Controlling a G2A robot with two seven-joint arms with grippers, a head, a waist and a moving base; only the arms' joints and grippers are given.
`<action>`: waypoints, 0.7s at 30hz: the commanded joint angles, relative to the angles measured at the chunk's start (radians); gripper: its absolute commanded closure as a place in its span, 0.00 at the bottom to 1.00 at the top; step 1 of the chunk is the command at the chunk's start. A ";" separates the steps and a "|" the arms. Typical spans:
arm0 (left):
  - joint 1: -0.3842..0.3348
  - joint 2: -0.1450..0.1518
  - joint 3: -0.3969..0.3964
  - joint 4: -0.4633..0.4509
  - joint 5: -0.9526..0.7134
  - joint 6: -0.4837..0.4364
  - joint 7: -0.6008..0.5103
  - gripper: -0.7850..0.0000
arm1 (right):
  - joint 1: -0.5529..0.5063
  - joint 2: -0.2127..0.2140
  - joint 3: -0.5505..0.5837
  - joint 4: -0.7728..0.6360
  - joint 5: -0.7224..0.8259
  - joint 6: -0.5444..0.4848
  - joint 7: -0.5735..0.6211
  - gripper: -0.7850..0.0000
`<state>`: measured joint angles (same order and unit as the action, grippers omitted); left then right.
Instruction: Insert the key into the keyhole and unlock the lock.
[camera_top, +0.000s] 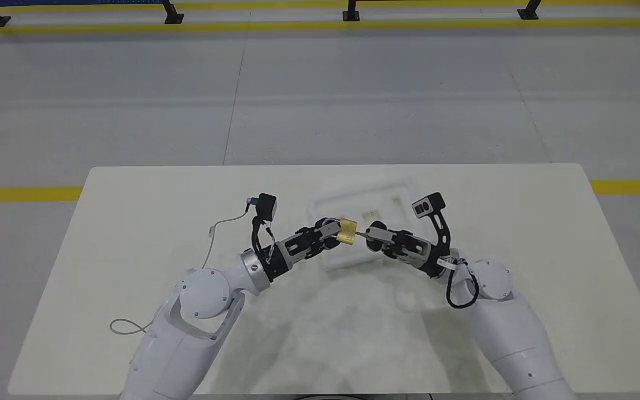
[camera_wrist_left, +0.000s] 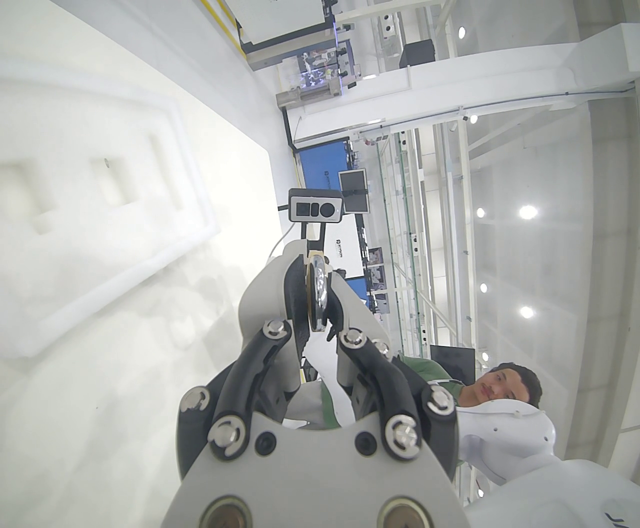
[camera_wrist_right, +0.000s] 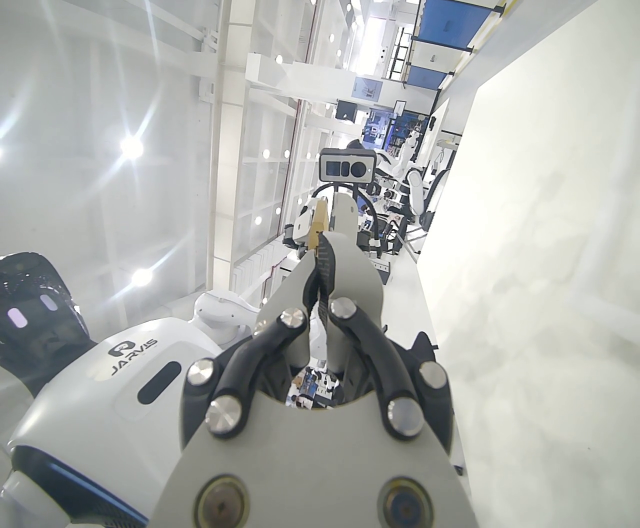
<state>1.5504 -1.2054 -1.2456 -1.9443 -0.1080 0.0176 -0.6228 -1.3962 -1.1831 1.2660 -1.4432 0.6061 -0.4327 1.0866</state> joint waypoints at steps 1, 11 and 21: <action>0.000 0.000 0.000 0.000 0.000 0.000 0.000 1.00 | 0.002 0.001 0.000 0.002 0.001 0.003 0.001 1.00; 0.000 0.000 0.000 0.000 0.000 0.000 0.000 1.00 | 0.024 0.006 0.001 0.012 -0.014 0.026 0.026 1.00; 0.000 0.000 0.000 0.000 0.000 0.000 0.000 1.00 | 0.040 0.010 0.004 0.024 -0.005 0.027 0.034 1.00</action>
<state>1.5504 -1.2054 -1.2456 -1.9443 -0.1080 0.0176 -0.6228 -1.3580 -1.1736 1.2690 -1.4202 0.5996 -0.4055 1.1201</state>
